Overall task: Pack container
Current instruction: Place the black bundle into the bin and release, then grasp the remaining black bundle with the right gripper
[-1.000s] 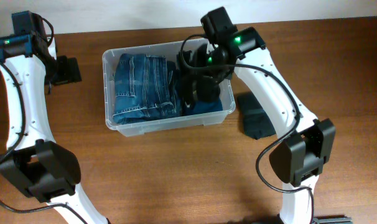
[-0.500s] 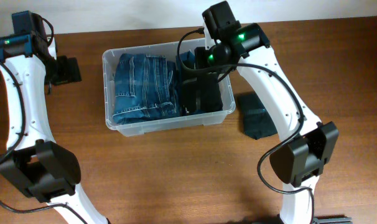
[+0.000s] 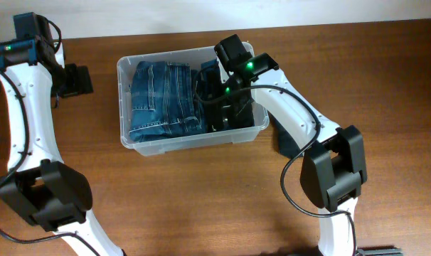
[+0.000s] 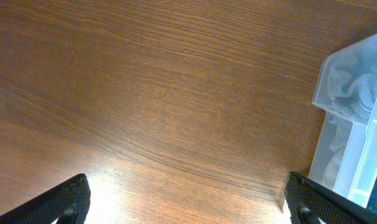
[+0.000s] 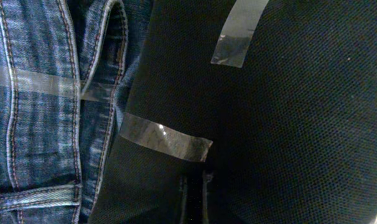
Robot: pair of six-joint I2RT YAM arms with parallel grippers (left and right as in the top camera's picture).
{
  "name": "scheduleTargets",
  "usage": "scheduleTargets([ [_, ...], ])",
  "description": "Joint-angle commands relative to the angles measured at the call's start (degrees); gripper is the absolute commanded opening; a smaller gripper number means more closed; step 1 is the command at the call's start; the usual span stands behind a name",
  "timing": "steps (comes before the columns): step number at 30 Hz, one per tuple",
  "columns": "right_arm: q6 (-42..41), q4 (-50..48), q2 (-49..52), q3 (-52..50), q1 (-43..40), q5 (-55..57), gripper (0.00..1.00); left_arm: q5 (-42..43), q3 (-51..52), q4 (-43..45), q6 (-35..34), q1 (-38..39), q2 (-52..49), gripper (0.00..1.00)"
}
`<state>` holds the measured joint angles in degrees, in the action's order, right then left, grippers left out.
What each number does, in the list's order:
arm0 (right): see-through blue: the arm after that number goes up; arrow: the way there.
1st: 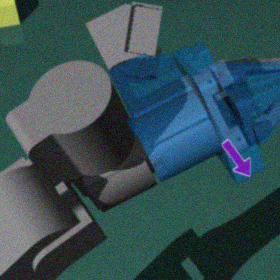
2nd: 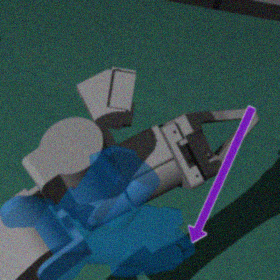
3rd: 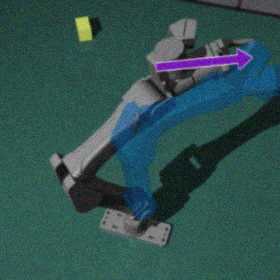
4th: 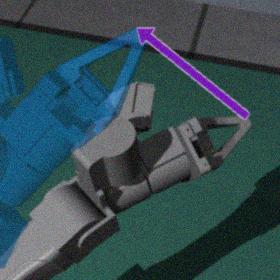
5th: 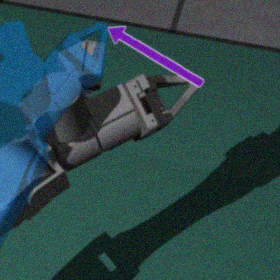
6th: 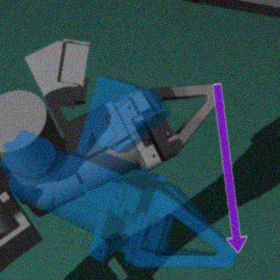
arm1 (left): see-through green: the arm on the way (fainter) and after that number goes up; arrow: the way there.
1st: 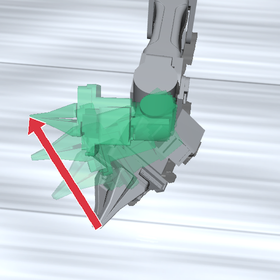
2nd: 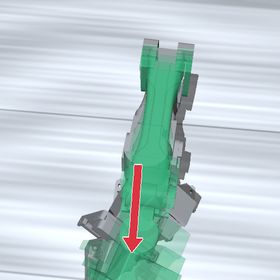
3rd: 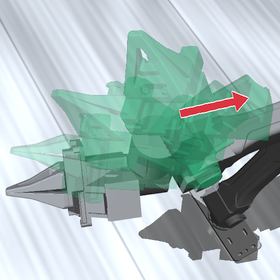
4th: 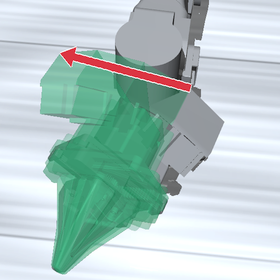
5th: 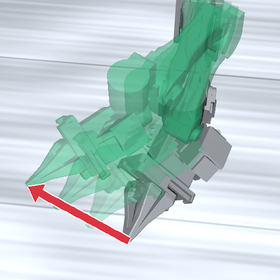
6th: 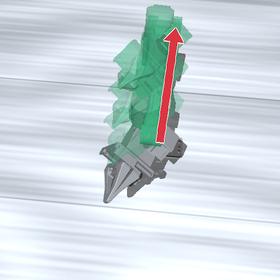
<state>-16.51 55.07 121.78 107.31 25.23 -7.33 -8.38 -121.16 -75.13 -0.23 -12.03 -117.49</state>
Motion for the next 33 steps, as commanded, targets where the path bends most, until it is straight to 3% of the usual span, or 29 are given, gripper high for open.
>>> scheduleTargets([
  [1, 0.0, 2.5, 0.8, 1.2, -1.9, 2.9, 0.04, -0.4, 0.1, 0.0, -0.2, -0.1, 0.7, 1.00],
  [5, 0.6, 8.4, -1.6, 11.6, -3.6, 1.7, 0.06, -0.4, 0.1, 0.1, -0.2, -0.1, 0.7, 0.99],
  [7, 1.6, 11.8, -2.5, 16.4, -3.9, 1.8, 0.11, -0.4, 0.1, 0.1, -0.2, -0.1, 0.7, 0.99],
  [10, 2.8, 18.7, -3.0, 23.5, -5.5, 2.1, 0.30, -0.4, 0.1, 0.1, -0.2, -0.1, 0.7, 0.99],
  [13, 6.3, 26.8, -3.0, 28.1, -9.4, 2.3, 0.41, -0.4, 0.1, 0.1, -0.2, -0.1, 0.7, 1.00],
  [21, 13.2, 38.6, -2.9, 28.1, -24.8, 3.3, 0.44, -0.4, 0.1, 0.0, -0.2, -0.1, 0.7, 1.00],
  [27, 17.2, 37.0, -2.8, 14.9, -32.2, 2.8, 0.48, -0.4, 0.1, 0.0, -0.2, -0.1, 0.7, 0.99],
  [33, 23.9, 22.7, -2.7, -6.3, -35.1, -6.3, 0.47, -0.4, 0.1, -0.1, -0.2, -0.1, 0.7, 0.99],
])
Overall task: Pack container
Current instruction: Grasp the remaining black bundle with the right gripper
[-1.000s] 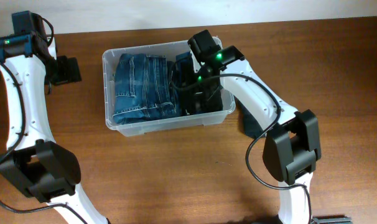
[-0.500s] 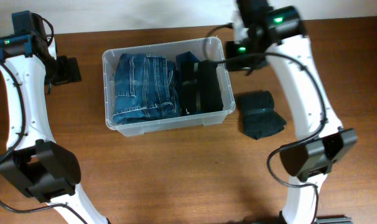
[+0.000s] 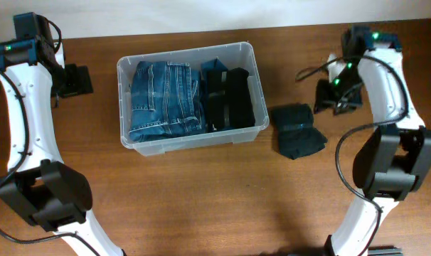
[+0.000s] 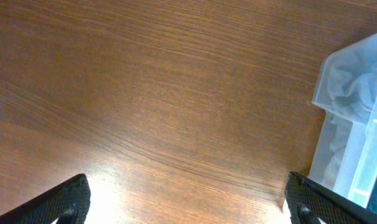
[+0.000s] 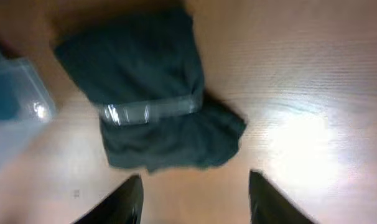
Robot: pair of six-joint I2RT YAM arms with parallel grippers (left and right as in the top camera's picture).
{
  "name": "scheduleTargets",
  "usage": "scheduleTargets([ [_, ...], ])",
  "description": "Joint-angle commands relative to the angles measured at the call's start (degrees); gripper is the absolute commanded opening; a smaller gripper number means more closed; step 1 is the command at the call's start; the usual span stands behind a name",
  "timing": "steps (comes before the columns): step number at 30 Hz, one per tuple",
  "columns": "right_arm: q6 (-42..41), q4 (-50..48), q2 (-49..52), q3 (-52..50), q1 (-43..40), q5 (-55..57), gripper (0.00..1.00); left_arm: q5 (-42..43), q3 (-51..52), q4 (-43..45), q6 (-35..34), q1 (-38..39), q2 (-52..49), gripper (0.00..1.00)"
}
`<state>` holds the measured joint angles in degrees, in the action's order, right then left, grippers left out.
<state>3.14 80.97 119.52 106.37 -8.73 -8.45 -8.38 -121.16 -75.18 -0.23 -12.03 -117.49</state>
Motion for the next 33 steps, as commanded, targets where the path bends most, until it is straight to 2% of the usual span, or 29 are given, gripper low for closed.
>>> scheduleTargets([
  [1, 4.2, -5.6, -0.5, -7.9, -1.4, -5.4, 0.47, -0.4, 0.1, -0.1, -0.2, -0.1, 0.7, 0.99],
  [5, 6.8, -11.1, -0.5, -14.5, -1.6, -8.8, 0.47, -0.4, 0.1, 0.0, -0.2, -0.1, 0.7, 0.99],
  [12, 6.1, -22.2, -0.4, -25.2, -1.6, -9.1, 0.46, -0.4, 0.1, 0.0, -0.2, -0.1, 0.7, 0.99],
  [14, 4.8, -24.8, -0.4, -26.9, -1.6, -9.1, 0.36, -0.4, 0.1, 0.0, -0.2, -0.1, 0.7, 0.99],
  [17, 3.4, -25.7, -0.4, -27.7, -1.6, -9.1, 0.06, -0.4, 0.1, -0.1, -0.2, -0.1, 0.7, 1.00],
  [21, 2.3, -24.2, -0.5, -26.6, -1.6, -9.3, 0.04, -0.4, 0.1, -0.1, -0.2, -0.1, 0.7, 0.99],
  [24, 2.4, -18.1, -0.8, -20.3, -1.6, -10.9, 0.04, -0.4, 0.1, 0.0, -0.2, -0.1, 0.7, 0.99],
  [26, 2.4, -11.9, -1.2, -12.6, -1.6, -12.0, 0.04, -0.4, 0.1, 0.0, -0.2, -0.1, 0.7, 0.99],
  [30, 1.6, 1.3, -1.3, 10.8, -0.6, -15.7, 0.04, -0.4, 0.1, 0.0, -0.2, -0.1, 0.7, 1.00],
  [33, -2.8, 3.9, -1.3, 23.2, 1.0, -16.3, 0.04, -0.4, 0.1, -0.1, -0.2, -0.1, 0.7, 0.99],
])
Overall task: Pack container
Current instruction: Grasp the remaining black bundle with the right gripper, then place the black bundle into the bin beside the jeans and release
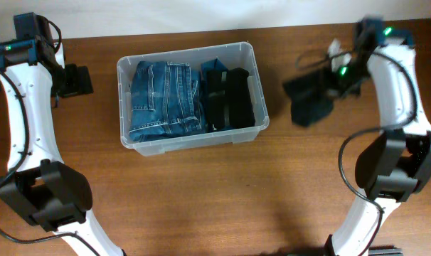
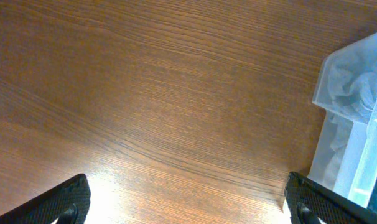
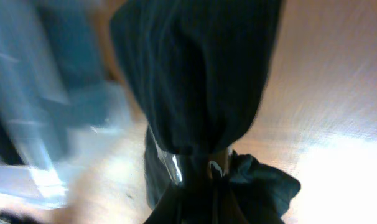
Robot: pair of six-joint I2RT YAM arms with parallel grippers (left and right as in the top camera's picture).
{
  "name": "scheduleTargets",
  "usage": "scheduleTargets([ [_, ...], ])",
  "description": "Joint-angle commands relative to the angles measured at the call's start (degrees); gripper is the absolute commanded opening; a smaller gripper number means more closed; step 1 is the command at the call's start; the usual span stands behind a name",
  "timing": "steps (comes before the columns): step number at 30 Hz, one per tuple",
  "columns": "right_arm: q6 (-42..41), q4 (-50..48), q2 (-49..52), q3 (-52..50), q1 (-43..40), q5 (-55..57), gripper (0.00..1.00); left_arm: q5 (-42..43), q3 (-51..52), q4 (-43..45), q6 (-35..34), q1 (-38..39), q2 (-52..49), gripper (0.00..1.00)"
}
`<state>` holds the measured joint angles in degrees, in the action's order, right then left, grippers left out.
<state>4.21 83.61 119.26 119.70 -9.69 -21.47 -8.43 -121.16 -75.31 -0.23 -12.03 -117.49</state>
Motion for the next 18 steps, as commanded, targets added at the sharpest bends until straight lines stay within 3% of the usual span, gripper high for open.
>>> scheduleTargets([
  [1, -5.5, 1.3, -1.1, 13.7, 3.0, -3.9, 0.04, -0.3, 0.1, 0.1, -0.2, -0.1, 0.7, 1.00],
  [4, -10.5, -1.5, -1.1, 19.9, 8.4, -3.8, 0.04, -0.3, 0.1, 0.1, -0.2, -0.1, 0.7, 0.99],
  [10, -18.7, -10.1, 0.5, 20.0, 20.1, -2.1, 0.04, -0.4, 0.1, 0.1, -0.2, -0.1, 0.7, 0.99],
  [14, -27.0, -11.0, 2.1, 19.3, 27.1, 6.1, 0.04, -0.4, 0.1, 0.1, -0.2, -0.1, 0.7, 0.99],
  [18, -32.1, -14.6, 3.8, 16.0, 32.3, 7.2, 0.04, -0.4, 0.1, 0.1, -0.2, -0.1, 0.7, 0.99],
])
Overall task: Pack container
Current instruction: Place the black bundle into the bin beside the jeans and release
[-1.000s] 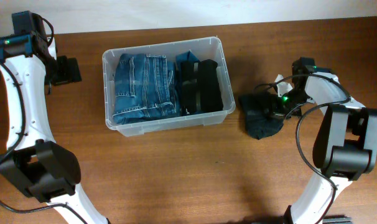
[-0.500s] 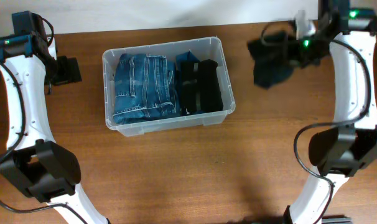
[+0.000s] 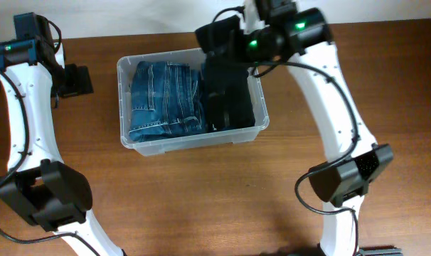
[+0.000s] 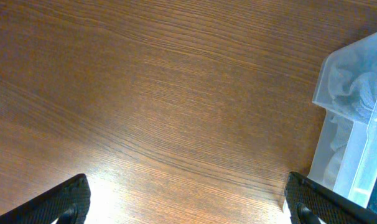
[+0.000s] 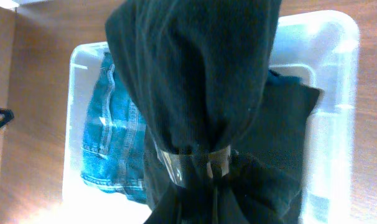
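Observation:
A clear plastic container [image 3: 252,84] holds folded blue jeans [image 3: 162,96] on its left and a folded black garment [image 3: 228,99] on its right. My right gripper [image 3: 233,44] hangs over the container's back right part, shut on a dark taped clothing bundle [image 3: 217,34]. In the right wrist view the bundle [image 5: 195,81] dangles from the gripper [image 5: 210,186], covering the fingers, with the jeans [image 5: 104,137] and the container rim [image 5: 328,124] below. My left gripper [image 3: 75,80] stands open over bare table left of the container; its fingertips [image 4: 70,202] show at the bottom corners.
The wooden table [image 3: 201,199] surrounds the container on all sides. The container's corner [image 4: 356,124] is at the right edge of the left wrist view. The right arm's base [image 3: 343,181] stands at the front right.
My right gripper, still shut on the dark bundle, was over the table to the right of the container and is now over the container's back right part. The left arm has not moved.
My right gripper was down in the container against the black garment. Then it was open above a dark bundle lying on the table right of the container. Then it held that bundle off the table, and now holds it over the container.

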Robot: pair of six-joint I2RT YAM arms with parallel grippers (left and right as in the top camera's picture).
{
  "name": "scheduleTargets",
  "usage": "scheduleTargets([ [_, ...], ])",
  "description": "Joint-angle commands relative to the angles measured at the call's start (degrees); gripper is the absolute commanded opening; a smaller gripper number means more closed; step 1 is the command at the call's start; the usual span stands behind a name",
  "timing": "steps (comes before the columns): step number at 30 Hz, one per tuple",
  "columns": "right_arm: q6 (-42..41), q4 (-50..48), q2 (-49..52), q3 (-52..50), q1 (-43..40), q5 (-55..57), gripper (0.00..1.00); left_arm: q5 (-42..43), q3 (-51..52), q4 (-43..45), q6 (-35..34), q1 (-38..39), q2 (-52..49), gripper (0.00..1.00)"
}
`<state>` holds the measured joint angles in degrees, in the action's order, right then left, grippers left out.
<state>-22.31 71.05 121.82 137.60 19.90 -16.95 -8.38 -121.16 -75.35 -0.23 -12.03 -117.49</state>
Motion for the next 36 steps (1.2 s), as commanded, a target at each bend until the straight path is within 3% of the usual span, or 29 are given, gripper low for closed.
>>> scheduleTargets([
  [1, -7.3, -4.6, 1.5, -4.0, 4.4, 2.6, 0.04, -0.4, 0.1, 0.1, -0.2, -0.1, 0.7, 0.99],
  [5, -11.1, -8.7, 1.5, -7.9, 7.2, 1.0, 0.04, -0.4, 0.1, 0.1, -0.2, -0.1, 0.7, 0.99],
  [15, -11.2, -9.1, 1.5, -15.5, 9.0, 0.9, 0.04, -0.4, 0.1, 0.1, -0.2, -0.1, 0.7, 0.99],
  [23, -15.0, -17.8, 1.5, -15.5, 10.5, -8.0, 0.04, -0.4, 0.1, 0.1, -0.2, -0.1, 0.7, 1.00],
  [29, -15.6, -16.8, 1.5, -15.6, 10.6, -4.7, 0.04, -0.4, 0.1, 0.1, -0.2, -0.1, 0.7, 0.99],
  [30, -15.5, -16.8, 1.7, -15.6, 10.6, -4.5, 0.07, -0.4, 0.1, 0.1, -0.2, -0.1, 0.7, 1.00],
  [33, -14.5, -15.7, 2.2, -15.6, 10.6, -2.8, 0.65, -0.4, 0.1, 0.1, -0.2, -0.1, 0.7, 1.00],
  [34, -13.5, -14.7, 2.3, -15.6, 10.6, -1.4, 0.72, -0.4, 0.1, 0.1, -0.2, -0.1, 0.7, 0.99],
  [36, -11.5, -13.6, 2.3, -15.6, 10.4, 1.3, 0.73, -0.4, 0.1, 0.1, -0.2, -0.1, 0.7, 0.99],
])
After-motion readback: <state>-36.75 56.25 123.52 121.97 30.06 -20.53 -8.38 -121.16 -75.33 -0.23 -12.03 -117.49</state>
